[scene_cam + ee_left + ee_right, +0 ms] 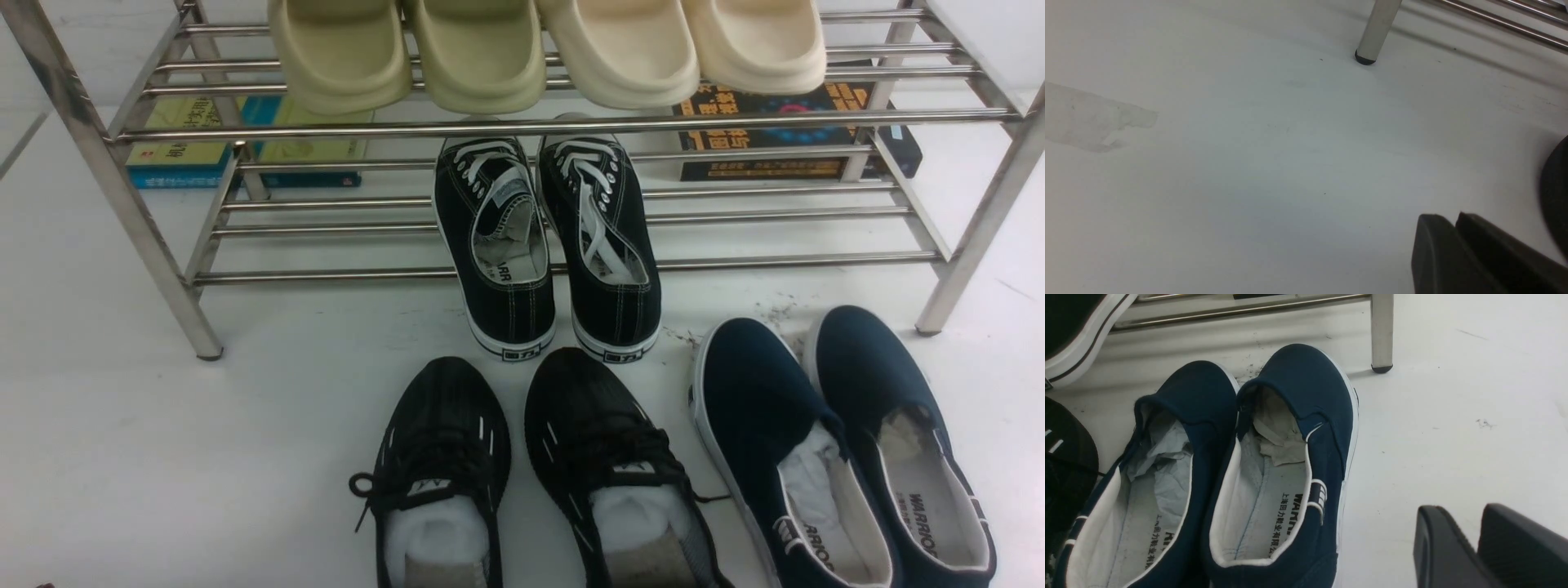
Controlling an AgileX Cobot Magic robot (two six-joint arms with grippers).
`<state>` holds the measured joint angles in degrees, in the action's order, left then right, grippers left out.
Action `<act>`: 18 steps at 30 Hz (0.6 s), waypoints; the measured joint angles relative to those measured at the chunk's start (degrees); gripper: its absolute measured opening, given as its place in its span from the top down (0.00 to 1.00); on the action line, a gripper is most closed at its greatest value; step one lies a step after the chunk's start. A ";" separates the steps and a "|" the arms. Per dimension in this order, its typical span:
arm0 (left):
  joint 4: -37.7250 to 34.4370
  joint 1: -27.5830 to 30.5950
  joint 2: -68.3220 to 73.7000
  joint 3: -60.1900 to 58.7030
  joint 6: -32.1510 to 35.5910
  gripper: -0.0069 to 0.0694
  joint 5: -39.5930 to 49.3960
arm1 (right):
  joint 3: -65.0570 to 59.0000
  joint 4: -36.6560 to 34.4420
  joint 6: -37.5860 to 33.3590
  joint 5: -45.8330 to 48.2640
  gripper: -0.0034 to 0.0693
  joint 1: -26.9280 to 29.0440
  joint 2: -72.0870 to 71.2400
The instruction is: Take the shoes off the shelf with your hand on the white table.
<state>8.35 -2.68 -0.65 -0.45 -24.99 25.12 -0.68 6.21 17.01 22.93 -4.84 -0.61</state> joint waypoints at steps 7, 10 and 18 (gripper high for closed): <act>0.00 0.00 0.00 0.00 0.00 0.78 0.00 | 0.00 0.00 0.00 0.00 0.69 0.00 0.00; 0.00 0.00 0.00 0.00 0.00 0.77 0.00 | 0.00 0.00 0.00 0.00 0.69 0.00 0.00; 0.00 0.00 0.00 0.00 0.00 0.76 0.00 | 0.00 0.00 0.00 0.00 0.67 0.00 0.00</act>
<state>8.35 -2.68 -0.65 -0.45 -24.99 25.12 -0.68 6.21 17.01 22.93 -4.84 -0.61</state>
